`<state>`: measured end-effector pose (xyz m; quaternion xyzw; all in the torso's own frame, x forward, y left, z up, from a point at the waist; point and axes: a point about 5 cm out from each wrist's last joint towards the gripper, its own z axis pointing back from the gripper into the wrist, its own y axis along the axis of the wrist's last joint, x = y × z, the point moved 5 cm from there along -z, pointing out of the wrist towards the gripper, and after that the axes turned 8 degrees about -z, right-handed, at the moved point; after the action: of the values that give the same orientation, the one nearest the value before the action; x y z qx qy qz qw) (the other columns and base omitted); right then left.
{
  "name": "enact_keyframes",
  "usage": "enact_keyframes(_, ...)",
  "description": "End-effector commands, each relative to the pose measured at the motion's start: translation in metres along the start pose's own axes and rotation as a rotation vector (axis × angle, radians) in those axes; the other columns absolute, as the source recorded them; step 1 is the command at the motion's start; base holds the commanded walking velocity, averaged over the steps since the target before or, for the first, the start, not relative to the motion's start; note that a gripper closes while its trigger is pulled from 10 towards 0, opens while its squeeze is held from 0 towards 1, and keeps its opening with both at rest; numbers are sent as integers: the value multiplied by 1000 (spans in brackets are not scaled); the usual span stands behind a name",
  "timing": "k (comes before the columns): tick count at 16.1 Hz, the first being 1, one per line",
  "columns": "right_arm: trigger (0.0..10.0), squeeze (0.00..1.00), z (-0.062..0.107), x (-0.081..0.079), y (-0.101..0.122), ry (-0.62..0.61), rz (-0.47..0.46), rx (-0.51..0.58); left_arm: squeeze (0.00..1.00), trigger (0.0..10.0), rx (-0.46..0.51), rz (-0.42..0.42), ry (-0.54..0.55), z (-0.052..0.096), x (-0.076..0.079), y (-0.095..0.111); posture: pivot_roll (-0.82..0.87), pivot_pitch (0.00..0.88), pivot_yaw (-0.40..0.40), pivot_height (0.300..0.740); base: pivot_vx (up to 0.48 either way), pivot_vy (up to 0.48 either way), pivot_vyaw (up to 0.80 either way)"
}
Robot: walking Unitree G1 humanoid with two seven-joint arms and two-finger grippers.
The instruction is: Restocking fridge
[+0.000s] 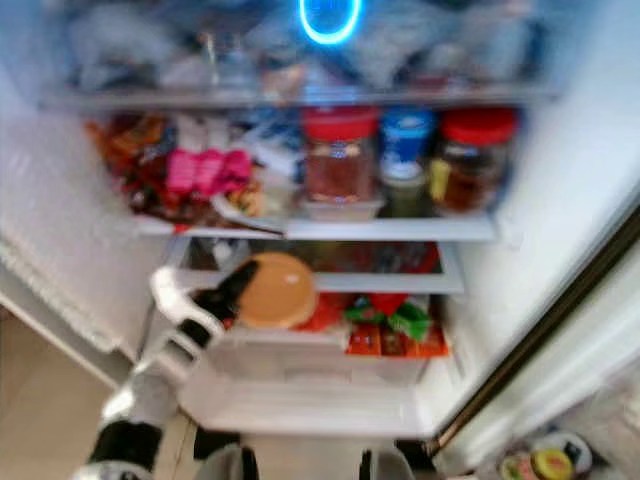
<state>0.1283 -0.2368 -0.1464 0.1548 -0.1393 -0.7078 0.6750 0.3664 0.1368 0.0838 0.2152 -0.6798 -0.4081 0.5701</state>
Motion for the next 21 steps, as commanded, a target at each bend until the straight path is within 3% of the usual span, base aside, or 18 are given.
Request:
enact_keyframes(1,10000,0,-2,-11,-3,35,-3,-8,0,10000,24,26,-13,-7,5,4,-37,73,53,632,270,0,0)
enact_keyframes(7,10000,0,-1,-9,-7,36,-3,-14,0,10000,96,117,118,-20,-22,20,-64,90,41,632,131,0,0)
enact_keyframes(9,10000,0,0,-9,-8,35,0,-17,0,10000,124,182,172,-22,-31,24,-73,97,36,632,0,0,0)
enact_keyframes(13,10000,0,1,-6,-11,32,10,-24,0,10000,122,280,172,-31,-29,18,-107,121,20,632,0,0,0)
enact_keyframes(21,10000,0,3,-2,-17,28,26,-26,0,10000,35,60,164,-53,-2,9,-206,189,11,632,0,0,0)
